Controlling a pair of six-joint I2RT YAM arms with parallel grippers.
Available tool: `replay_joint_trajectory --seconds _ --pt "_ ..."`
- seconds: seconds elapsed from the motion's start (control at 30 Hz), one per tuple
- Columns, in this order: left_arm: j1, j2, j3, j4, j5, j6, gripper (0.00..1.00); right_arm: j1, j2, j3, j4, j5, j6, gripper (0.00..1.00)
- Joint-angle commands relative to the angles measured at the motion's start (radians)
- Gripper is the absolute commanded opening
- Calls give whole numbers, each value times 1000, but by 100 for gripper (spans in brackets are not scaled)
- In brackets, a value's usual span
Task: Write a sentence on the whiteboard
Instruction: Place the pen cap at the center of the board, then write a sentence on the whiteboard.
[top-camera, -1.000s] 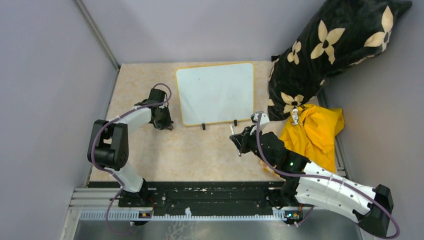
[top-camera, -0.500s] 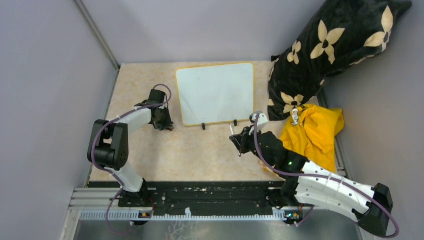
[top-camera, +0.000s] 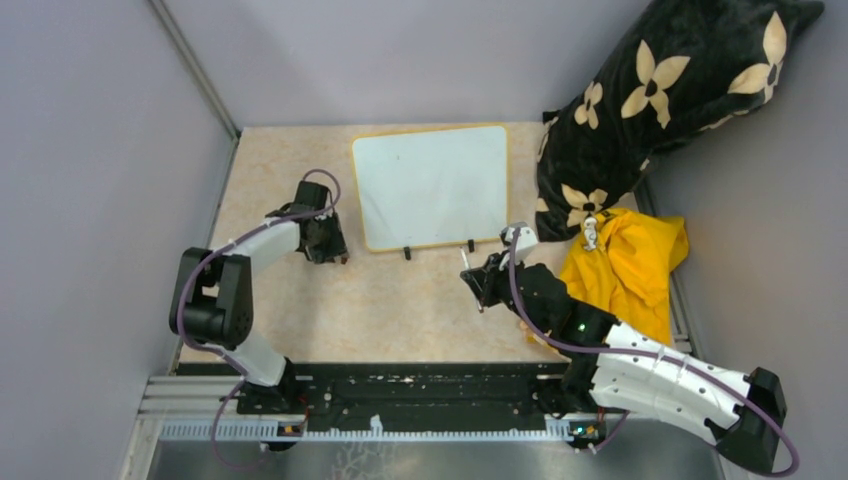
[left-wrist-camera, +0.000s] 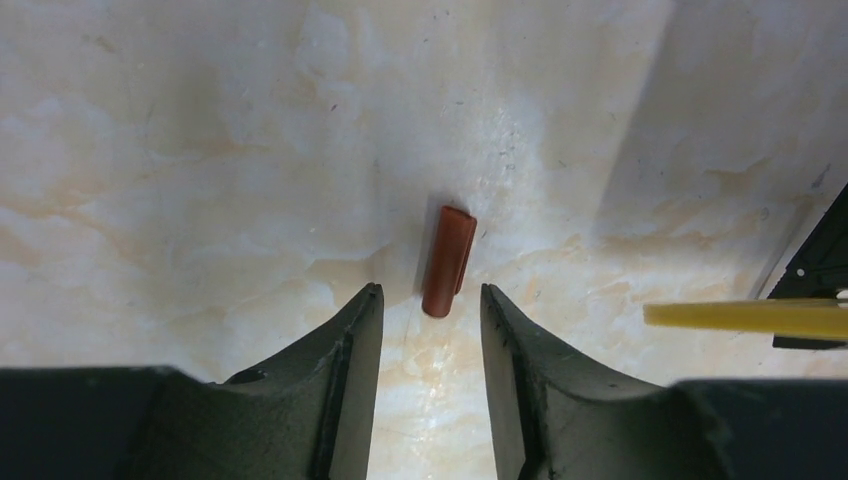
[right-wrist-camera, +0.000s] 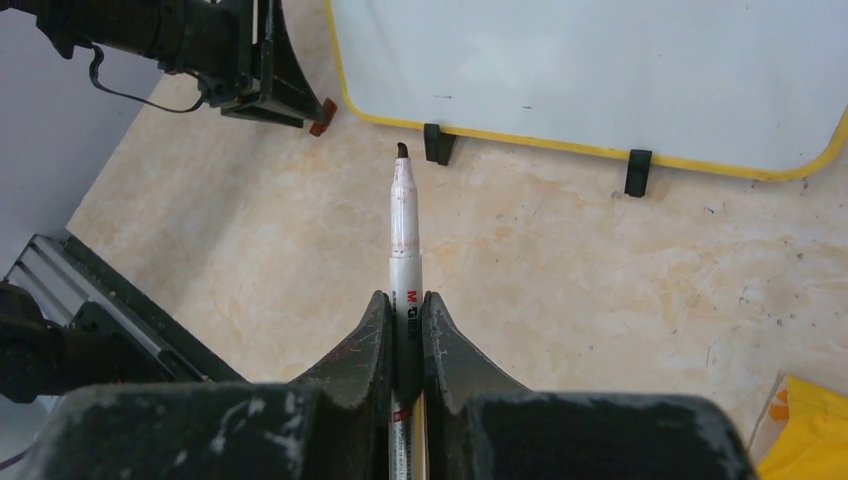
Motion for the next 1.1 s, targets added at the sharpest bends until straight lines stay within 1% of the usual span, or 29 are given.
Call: replay_joint_trajectory --seconds 0.0,0.13,0.23,0.37,0.5,0.53,0.6,0.63,0.8,0.87,0.9,0.97,1.03,1.07 --pt "4 -103 -20 -24 -46 -17 50 -5 -28 46 12 14 -13 0" --pt "4 -218 -24 -57 -63 -25 59 -6 -30 53 8 14 -23 0" --pt "4 -337 -31 -53 -55 -33 62 -5 -38 62 1 17 -32 0" --pt "4 -526 -65 53 88 49 67 -5 -54 75 -3 15 -59 0" --pt "3 -644 -82 199 280 115 75 -5 -57 90 22 -11 -100 0" --pt "3 -663 -89 252 323 114 79 -6 -55 93 37 -19 -110 0" --pt "1 -686 -120 377 417 78 97 -5 -48 104 66 -32 -132 0" --pt "1 -696 -143 467 454 47 99 -5 -42 112 82 -35 -144 0" --pt "-3 -672 -305 955 545 -217 99 -5 7 161 133 -58 -191 0" --pt "-5 -620 -353 1146 621 -337 99 -5 26 180 134 -80 -206 0" --pt "-7 -584 -362 1271 683 -382 99 -5 32 184 138 -93 -208 0" --pt "-16 -504 -356 1419 794 -472 99 -5 37 182 162 -117 -210 0" --pt "-24 -419 -332 1524 910 -552 99 -4 42 175 192 -145 -208 0" --pt "-25 -378 -326 1575 932 -592 99 -5 48 177 203 -163 -208 0"
